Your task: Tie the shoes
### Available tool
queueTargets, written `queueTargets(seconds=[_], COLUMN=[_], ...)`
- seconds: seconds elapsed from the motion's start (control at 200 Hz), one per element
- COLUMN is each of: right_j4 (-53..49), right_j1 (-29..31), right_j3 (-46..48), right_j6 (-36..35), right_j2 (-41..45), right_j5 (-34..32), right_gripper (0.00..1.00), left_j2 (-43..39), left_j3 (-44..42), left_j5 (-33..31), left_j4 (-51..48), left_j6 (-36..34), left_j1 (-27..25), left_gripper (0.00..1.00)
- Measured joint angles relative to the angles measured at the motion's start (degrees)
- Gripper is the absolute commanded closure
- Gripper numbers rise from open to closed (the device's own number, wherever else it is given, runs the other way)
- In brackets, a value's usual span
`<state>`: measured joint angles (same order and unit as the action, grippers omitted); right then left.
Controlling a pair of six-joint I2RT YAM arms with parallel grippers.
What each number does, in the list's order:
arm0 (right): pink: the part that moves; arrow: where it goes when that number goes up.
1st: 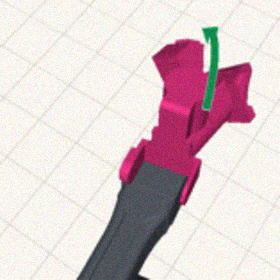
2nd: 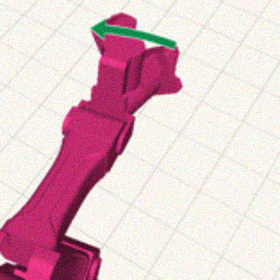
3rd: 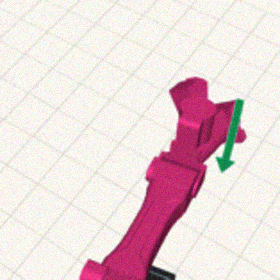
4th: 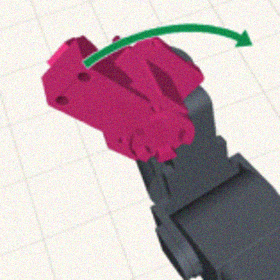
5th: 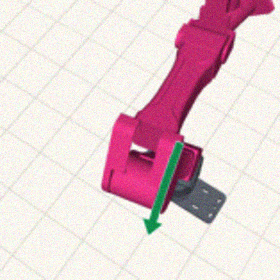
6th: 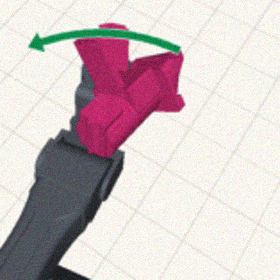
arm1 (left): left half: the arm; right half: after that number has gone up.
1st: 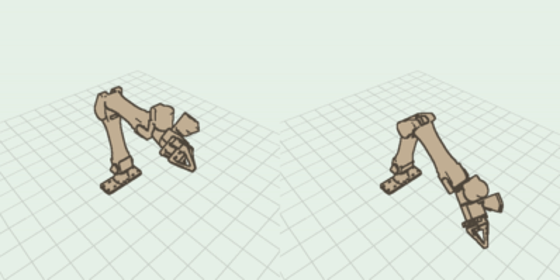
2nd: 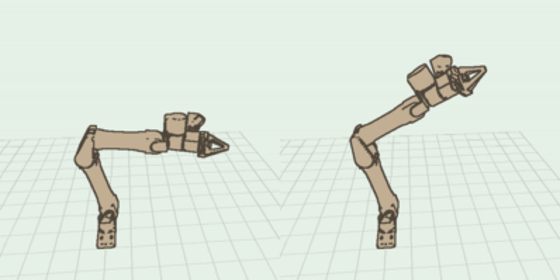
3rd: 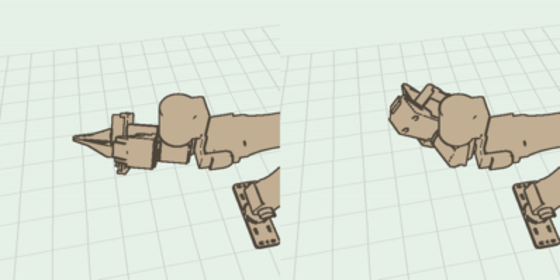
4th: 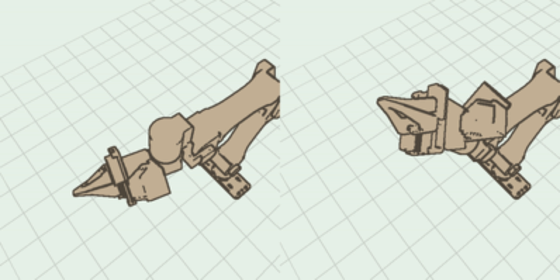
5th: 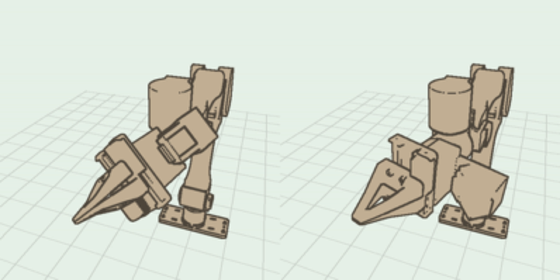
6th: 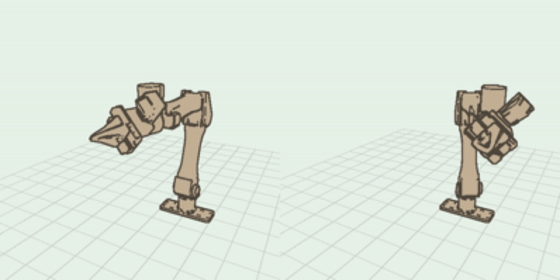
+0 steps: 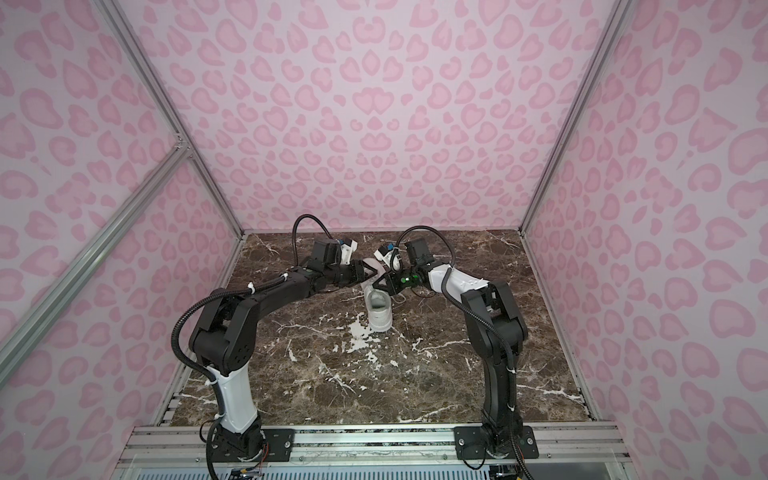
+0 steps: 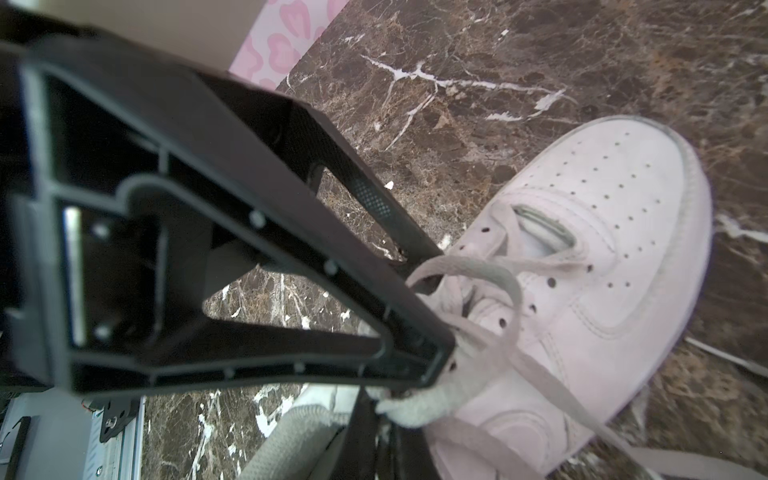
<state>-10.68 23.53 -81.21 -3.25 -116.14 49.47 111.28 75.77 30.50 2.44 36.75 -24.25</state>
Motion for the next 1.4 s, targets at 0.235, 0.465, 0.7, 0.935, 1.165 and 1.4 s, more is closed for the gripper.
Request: queueTargets(seconds=[0.235,0.465,0.7,0.935,1.165,1.4], right_j4=[-0.31,-0.33,0.35,0.5,0.59,0.74], right_j1=[0.04,0.09,0.15,0.09,-0.13,-0.39], right_j3=[-0.11,-0.11,-0.11,-0.11,0.0,0.24], right_j6=[-0.02,-0.11,-0.44,-0.44,-0.42,-0.44], right_j2=[0.0,0.0,0.0,0.0,-0.13,-0.13], right_j5=[-0.2,-0.35,-0.35,-0.09,0.33,0.66], right_gripper=[0.93,0.93,0.93,0.94,0.94,0.94], left_j2=[0.66,-1.49,-3.06,-3.52,-5.03,-5.03], left_j3=[0.26,0.33,4.37,7.63,8.55,11.34], left_j5=[-0.63,-2.82,-5.27,-7.58,-8.7,-9.68], left_j4=[-1.11,-3.74,-11.43,-19.17,-22.25,-26.03], left_j6=[-0.44,-2.8,-7.98,-13.07,-15.69,-18.82], left_j1=[-0.33,-0.44,-0.48,-0.17,0.81,1.33], left_gripper=[0.96,0.96,0.96,0.96,0.96,0.96])
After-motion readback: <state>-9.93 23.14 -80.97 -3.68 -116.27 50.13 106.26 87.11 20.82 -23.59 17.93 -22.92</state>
